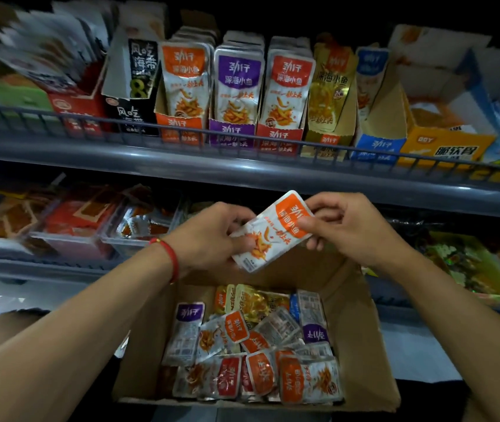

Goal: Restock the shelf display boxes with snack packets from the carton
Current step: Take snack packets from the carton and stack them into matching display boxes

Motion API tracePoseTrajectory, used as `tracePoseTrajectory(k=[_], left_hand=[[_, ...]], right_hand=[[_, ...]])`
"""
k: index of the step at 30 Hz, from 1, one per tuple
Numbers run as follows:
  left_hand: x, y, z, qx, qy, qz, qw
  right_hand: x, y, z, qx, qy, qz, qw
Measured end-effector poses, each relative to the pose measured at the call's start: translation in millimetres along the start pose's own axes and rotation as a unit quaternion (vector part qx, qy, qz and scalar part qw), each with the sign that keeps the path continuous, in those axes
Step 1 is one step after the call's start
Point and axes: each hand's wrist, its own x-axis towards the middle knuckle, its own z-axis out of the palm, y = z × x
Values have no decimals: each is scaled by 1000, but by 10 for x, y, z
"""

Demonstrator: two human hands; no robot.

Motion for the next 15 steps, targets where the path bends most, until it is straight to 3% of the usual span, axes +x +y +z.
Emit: tracePoseTrajectory(k=[4, 7, 11, 15], left_hand=[[-12, 38, -162, 79, 63, 48, 994], [37, -2, -340, 25, 160, 76, 984], [19, -31, -634, -38, 371, 99, 923], [18, -80, -763, 100, 458, 125, 875]], right_hand=[[112, -200, 55, -78, 79, -50, 993], [280, -542, 20, -120, 116, -92, 982], [572, -1202, -85, -227, 166, -214, 935], [964, -1783, -115, -316, 204, -254, 891]])
